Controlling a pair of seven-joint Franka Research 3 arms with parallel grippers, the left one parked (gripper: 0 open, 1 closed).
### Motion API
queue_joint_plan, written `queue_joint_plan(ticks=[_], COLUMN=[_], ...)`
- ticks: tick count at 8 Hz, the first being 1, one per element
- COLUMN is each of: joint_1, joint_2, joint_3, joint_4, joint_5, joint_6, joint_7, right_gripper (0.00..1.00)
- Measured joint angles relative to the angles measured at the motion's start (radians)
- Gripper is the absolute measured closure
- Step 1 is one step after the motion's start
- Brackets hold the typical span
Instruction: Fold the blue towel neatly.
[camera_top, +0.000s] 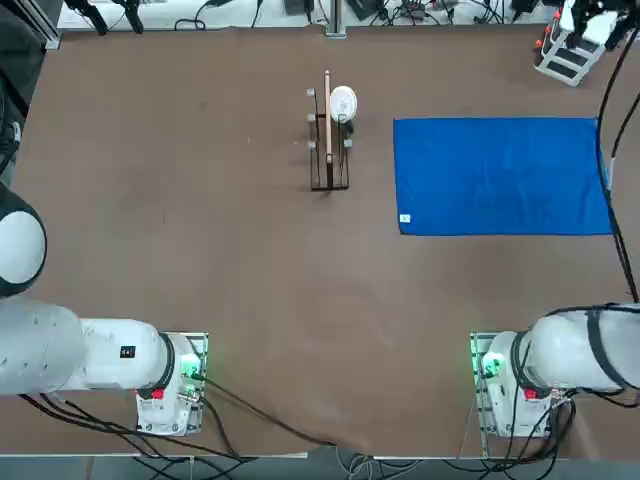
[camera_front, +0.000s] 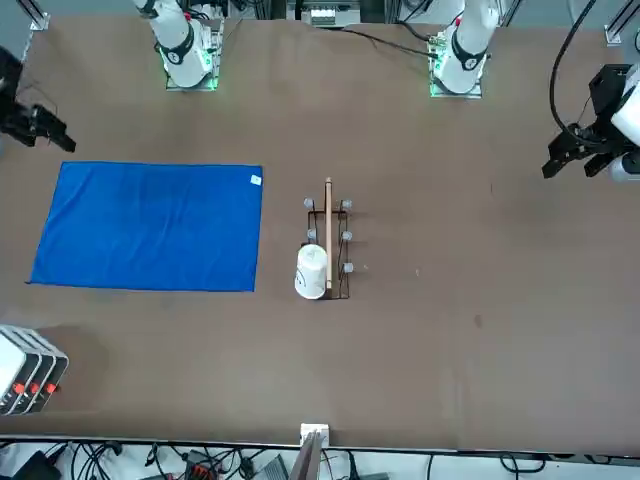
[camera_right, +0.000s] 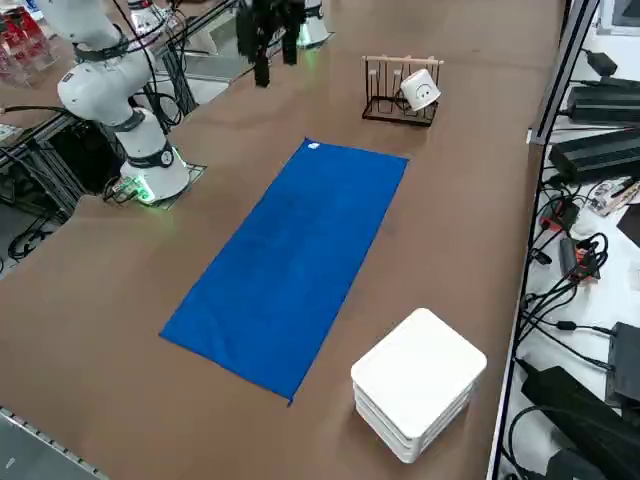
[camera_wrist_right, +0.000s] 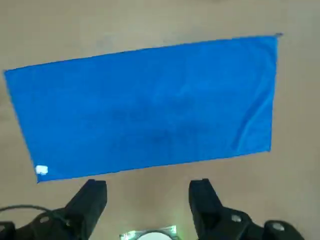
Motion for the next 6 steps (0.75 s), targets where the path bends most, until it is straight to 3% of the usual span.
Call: queue_joint_plan(ticks=[6], joint_1=[-0.352], joint_2=[0.142], joint_3=[-0.011], joint_4=[-0.274], joint_5=[-0.001], joint_6=[0.401], joint_7=[-0.008], right_gripper=[0.00])
